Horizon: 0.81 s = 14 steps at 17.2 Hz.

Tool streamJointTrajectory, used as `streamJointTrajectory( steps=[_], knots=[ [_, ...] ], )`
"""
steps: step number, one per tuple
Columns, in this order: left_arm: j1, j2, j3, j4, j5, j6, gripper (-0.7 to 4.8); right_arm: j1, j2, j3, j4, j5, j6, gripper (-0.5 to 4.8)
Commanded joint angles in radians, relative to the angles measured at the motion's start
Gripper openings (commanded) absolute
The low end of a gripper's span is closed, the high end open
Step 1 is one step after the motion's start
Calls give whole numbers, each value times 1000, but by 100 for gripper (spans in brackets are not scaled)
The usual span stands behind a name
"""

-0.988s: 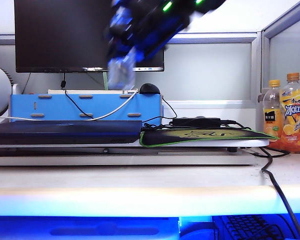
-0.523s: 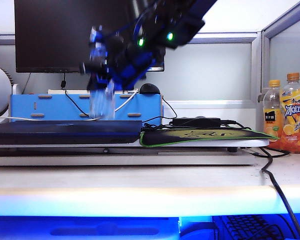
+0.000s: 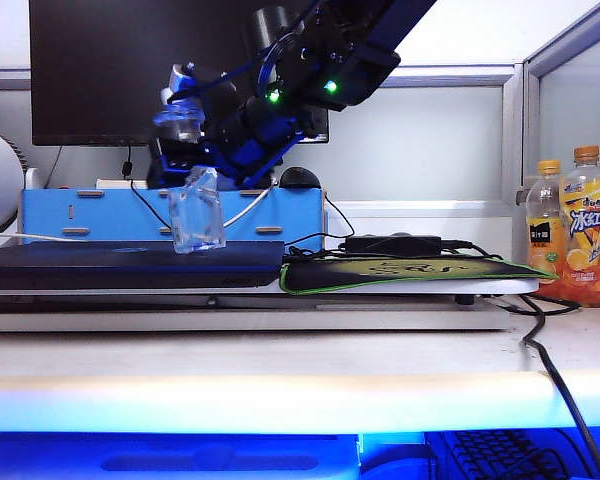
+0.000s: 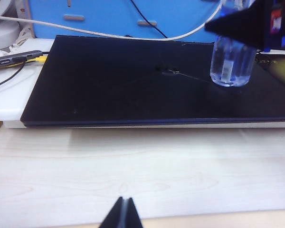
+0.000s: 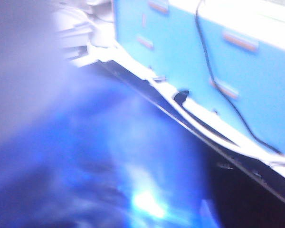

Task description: Pick up the mineral water bottle and place it on the laptop.

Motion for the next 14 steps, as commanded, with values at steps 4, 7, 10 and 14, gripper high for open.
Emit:
streamJointTrajectory(
  steps=[4,7,10,14],
  knots=[
    [0,-2,0,-6,5,1,-2,6,-85,6,24,12,-56,479],
    [0,-2,0,-6,5,1,-2,6,-150,6,24,30,-84,479],
    [0,-2,0,-6,5,1,-2,4,-257,6,23,35,-85,479],
    [0,-2,0,-6,5,1,-2,1,-407,6,-53,93,-84,230]
  ],
)
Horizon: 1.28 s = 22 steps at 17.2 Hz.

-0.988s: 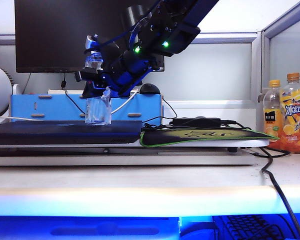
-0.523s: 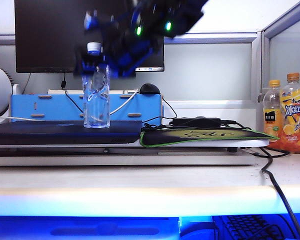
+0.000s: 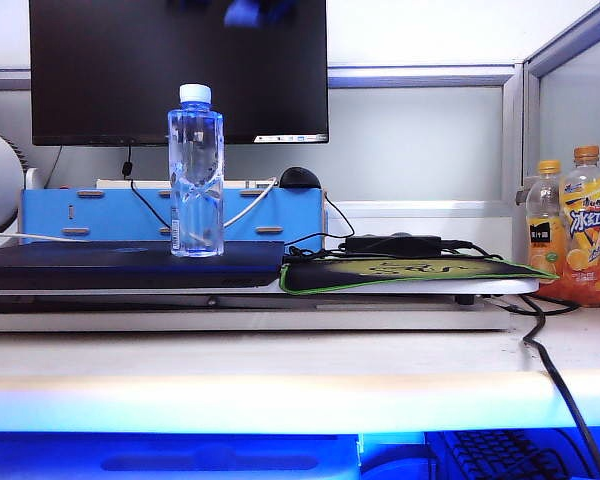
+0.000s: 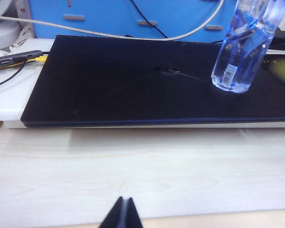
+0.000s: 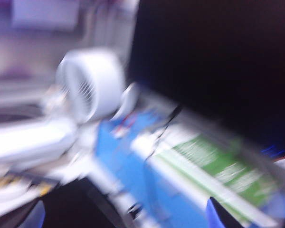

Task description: Pick up the mineral water bottle and place it on the laptop.

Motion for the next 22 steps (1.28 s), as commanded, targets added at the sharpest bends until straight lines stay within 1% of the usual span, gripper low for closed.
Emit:
streamJointTrajectory(
  steps=[1,2,4,7,8,9,12,14,15,17,18,19,20,21,22],
  knots=[
    [0,-2,0,-6,5,2,-2,-1,-158,4,-123,30,-1,-15],
    [0,-2,0,-6,5,2,-2,0,-243,4,-194,34,-1,-4],
    [0,-2,0,-6,5,2,-2,0,-392,4,-306,48,0,-4],
    [0,-2,0,-6,5,2,-2,-2,-610,4,-415,114,-24,-4],
    [0,-2,0,-6,5,1,-2,-3,-678,4,-455,151,-45,-4],
    [0,-2,0,-6,5,2,-2,-4,-810,4,-573,227,-72,-4],
    [1,-2,0,-6,5,2,-2,-4,-954,3,-768,311,-90,-4],
    [0,-2,0,-6,5,2,-2,-4,-1067,3,-949,474,-124,-4],
    [0,-2,0,-6,5,2,-2,-4,-1107,3,-1028,521,-123,-4],
    [0,-2,0,-6,5,2,-2,-4,-1164,-12,-1160,552,-123,-4],
    [0,-2,0,-6,5,1,-2,-4,-1196,-47,-1209,570,-122,-4],
    [0,-2,0,-6,5,2,-2,-3,-1236,-124,-1221,575,-100,-4],
    [0,-2,0,-6,5,2,-2,-1,-1269,-216,-1181,575,-77,-4],
    [0,-2,0,-6,5,2,-2,-6,-1297,-305,-1119,576,-69,-4],
    [0,-2,0,-6,4,2,-2,-25,-1339,-430,-1011,571,-70,-4]
  ],
)
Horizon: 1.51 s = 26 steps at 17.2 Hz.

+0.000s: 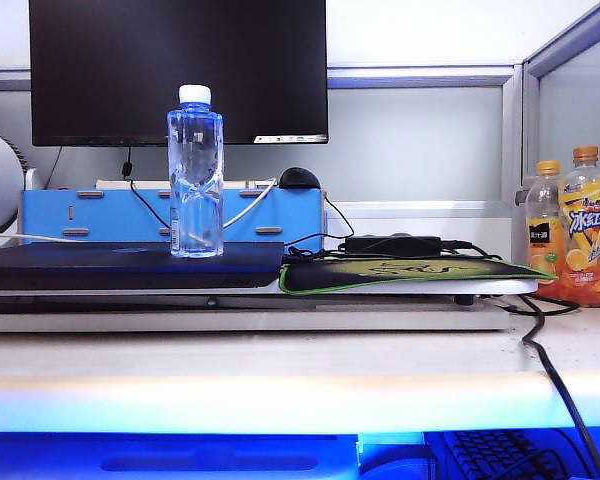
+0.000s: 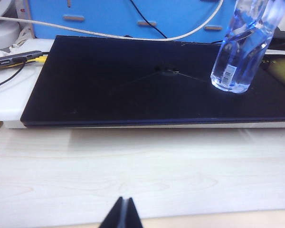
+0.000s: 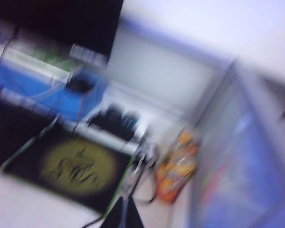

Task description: Pick up the mineral water bottle and place it on the laptop.

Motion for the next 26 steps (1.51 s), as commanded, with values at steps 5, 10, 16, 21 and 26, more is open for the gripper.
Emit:
streamJointTrajectory(
  steps=[5,10,16,21,26],
  knots=[
    [0,-2,0,-6,5,2,-2,-299,-373,-961,802,-395,24,0],
    [0,-2,0,-6,5,2,-2,-464,-591,-1270,831,-531,139,0],
    [0,-2,0,-6,6,2,-2,-585,-591,-1392,821,-541,189,0],
    [1,-2,0,-6,6,1,-2,-645,-591,-1472,797,-539,212,-1],
    [0,-2,0,-6,6,2,-2,-651,-591,-1474,790,-504,289,-1]
  ],
)
